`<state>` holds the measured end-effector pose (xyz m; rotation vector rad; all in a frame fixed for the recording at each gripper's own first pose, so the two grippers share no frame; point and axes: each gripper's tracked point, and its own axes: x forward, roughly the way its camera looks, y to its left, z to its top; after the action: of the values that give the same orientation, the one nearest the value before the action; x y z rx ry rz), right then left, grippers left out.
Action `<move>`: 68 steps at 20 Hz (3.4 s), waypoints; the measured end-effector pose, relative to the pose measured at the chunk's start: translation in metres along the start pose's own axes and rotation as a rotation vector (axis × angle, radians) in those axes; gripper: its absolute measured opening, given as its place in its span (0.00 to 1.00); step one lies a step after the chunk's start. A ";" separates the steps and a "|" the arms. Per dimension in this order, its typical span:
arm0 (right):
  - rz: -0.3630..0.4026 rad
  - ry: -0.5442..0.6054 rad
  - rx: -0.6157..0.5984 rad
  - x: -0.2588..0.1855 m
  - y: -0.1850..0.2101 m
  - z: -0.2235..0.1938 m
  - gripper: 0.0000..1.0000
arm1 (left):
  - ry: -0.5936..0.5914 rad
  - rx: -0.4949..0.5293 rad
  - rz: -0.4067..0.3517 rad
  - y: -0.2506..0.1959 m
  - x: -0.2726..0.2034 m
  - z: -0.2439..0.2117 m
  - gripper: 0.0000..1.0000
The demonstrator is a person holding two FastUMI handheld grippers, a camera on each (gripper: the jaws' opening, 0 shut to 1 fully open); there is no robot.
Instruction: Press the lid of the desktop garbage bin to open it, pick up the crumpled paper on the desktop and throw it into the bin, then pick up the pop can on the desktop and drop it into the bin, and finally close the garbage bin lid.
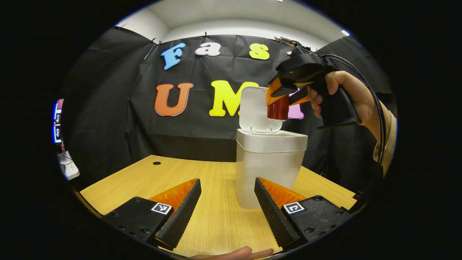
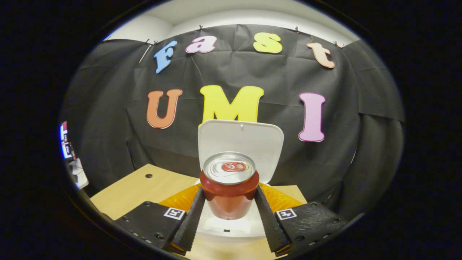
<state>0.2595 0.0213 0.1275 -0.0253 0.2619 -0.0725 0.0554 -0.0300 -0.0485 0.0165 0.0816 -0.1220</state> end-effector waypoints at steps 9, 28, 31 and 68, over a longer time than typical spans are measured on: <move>-0.009 0.106 0.042 0.037 -0.004 -0.029 0.77 | 0.000 0.006 0.001 -0.002 0.000 0.001 0.96; -0.055 -0.203 -0.081 0.000 -0.002 0.081 0.95 | -0.043 -0.011 0.084 0.028 -0.005 0.010 0.96; -0.039 -0.262 -0.033 -0.001 0.006 0.113 0.95 | -0.058 -0.041 0.079 0.037 -0.006 0.014 0.96; 0.109 0.050 -0.133 0.034 -0.002 0.039 0.96 | -0.072 0.030 0.119 0.036 -0.026 0.022 0.96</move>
<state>0.3026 0.0169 0.1565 -0.1416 0.3170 0.0529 0.0362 0.0088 -0.0240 0.0470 0.0065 -0.0043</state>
